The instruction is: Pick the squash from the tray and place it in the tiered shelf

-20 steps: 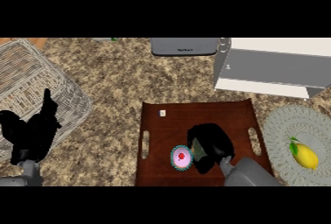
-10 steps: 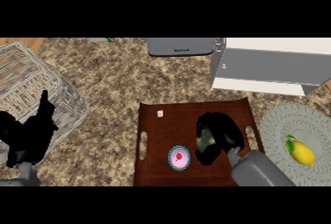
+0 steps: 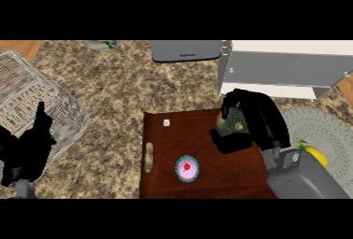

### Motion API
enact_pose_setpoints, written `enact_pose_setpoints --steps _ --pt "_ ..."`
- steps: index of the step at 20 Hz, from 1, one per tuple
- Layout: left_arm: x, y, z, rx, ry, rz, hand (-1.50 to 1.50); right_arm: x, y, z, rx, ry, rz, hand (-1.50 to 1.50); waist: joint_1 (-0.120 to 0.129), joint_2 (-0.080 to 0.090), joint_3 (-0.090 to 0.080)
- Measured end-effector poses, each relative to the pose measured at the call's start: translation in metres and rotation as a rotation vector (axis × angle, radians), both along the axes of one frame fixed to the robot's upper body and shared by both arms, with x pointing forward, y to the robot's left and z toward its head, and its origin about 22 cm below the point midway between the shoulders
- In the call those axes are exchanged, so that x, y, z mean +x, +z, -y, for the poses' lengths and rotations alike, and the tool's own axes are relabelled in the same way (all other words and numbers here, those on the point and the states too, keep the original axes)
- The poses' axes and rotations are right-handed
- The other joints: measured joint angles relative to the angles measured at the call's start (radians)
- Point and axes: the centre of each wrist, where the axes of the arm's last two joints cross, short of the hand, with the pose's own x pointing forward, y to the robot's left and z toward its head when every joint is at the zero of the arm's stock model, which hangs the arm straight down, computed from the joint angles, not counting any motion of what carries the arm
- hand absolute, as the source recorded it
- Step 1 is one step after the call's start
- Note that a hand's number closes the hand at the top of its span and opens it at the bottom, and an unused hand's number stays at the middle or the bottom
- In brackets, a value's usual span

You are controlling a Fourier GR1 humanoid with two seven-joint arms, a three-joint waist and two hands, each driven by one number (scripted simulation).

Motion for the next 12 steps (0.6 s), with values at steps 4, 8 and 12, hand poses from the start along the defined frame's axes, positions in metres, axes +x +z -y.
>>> enact_pose_setpoints --steps 4,8,12 --pt "-0.001 0.001 -0.001 -0.003 0.0 -0.001 0.0 -0.004 0.049 0.007 0.025 -0.08 0.094 1.5 -0.004 0.0 -0.001" --pt "-0.001 0.001 0.0 0.002 0.001 0.0 0.0 -0.011 0.095 0.02 0.036 -0.152 0.155 1.5 -0.001 0.002 -0.002" --pt "0.002 0.003 0.002 0.001 -0.014 0.005 0.0 -0.014 0.135 0.037 0.045 -0.218 0.196 1.5 0.01 0.007 -0.002"
